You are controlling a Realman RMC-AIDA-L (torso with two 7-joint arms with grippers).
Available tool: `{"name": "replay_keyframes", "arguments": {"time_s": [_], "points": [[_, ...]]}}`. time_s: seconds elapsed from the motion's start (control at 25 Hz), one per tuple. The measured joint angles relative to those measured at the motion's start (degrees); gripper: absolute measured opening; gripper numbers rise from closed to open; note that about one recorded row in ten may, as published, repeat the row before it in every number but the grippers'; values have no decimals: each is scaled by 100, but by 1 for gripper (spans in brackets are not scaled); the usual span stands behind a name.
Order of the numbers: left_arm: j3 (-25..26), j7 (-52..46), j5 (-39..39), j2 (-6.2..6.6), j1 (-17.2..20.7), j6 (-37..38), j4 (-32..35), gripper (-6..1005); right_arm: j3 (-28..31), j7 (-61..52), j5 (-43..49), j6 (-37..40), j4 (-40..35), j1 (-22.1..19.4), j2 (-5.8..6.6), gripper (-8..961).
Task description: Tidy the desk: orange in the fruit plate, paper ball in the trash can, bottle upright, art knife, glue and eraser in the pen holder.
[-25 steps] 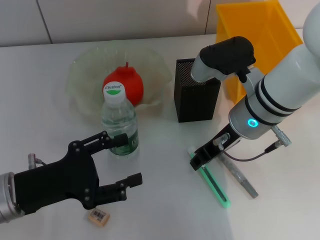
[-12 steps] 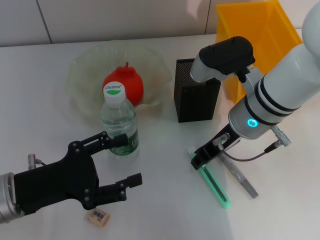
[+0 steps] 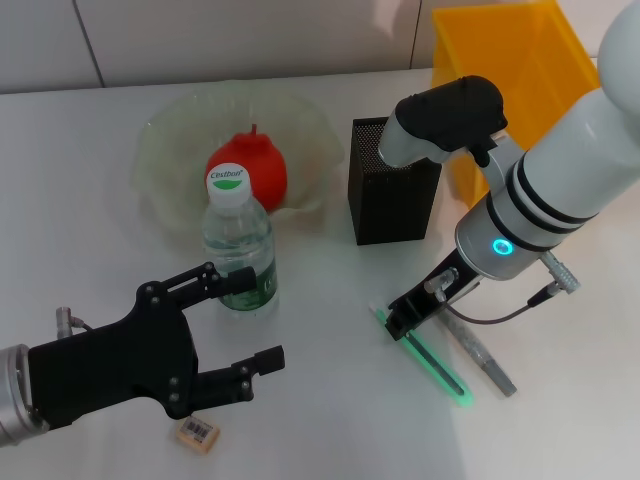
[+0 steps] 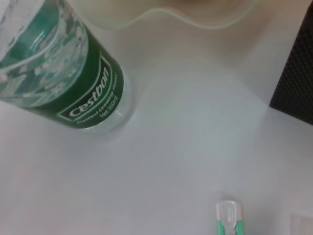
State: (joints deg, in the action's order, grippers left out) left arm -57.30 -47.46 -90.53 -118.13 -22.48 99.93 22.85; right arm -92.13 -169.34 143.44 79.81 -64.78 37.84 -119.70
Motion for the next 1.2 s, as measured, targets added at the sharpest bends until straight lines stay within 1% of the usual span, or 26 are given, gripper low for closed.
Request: {"name": "replay_keyframes", "arguments": {"time_s": [0.08,0.4,0.48,0.56,0.6,0.64,0.68,0.76,0.8,0.88,0.92,1.0,1.08,1.16,1.2], "points": [[0,0,0,0,-1,0,0,799,-21,4,-4,13,-115,-30,0,179],[0,0,0,0,-2,0,0,799,-32,7,-12,39,-308,-128,10,169],[0,0,0,0,0,0,0,799,3,7,-27,64,-555,-255,23,169],[0,0,0,0,2,5,0,799,139,17,-34,173,-992,-440,36,170],[0,0,0,0,3,18,0,799,404,66,-48,336,-1559,-659,41,170],[0,0,0,0,3,18,0,799,404,66,-48,336,-1559,-659,41,170],[0,0,0,0,3,25,0,799,542,100,-72,405,-1821,-756,43,170],[0,0,0,0,4,33,0,799,900,247,-237,625,-2333,-958,44,170],[0,0,0,0,3,35,1,799,1243,444,-499,809,-2712,-1096,43,171],[0,0,0,0,-1,35,0,799,1562,654,-861,960,-2998,-1201,41,171],[0,0,0,0,-1,35,0,799,1562,654,-861,960,-2998,-1201,41,171],[0,0,0,0,-21,36,0,799,2006,1049,-1363,1111,-3353,-1312,47,171],[0,0,0,0,-30,37,0,799,2099,1187,-1433,1122,-3454,-1340,48,171],[0,0,0,0,-52,41,0,799,2251,1535,-1491,1028,-3639,-1400,38,172],[0,0,0,0,-68,45,0,799,2355,1972,-1513,776,-3748,-1477,23,172]]}}
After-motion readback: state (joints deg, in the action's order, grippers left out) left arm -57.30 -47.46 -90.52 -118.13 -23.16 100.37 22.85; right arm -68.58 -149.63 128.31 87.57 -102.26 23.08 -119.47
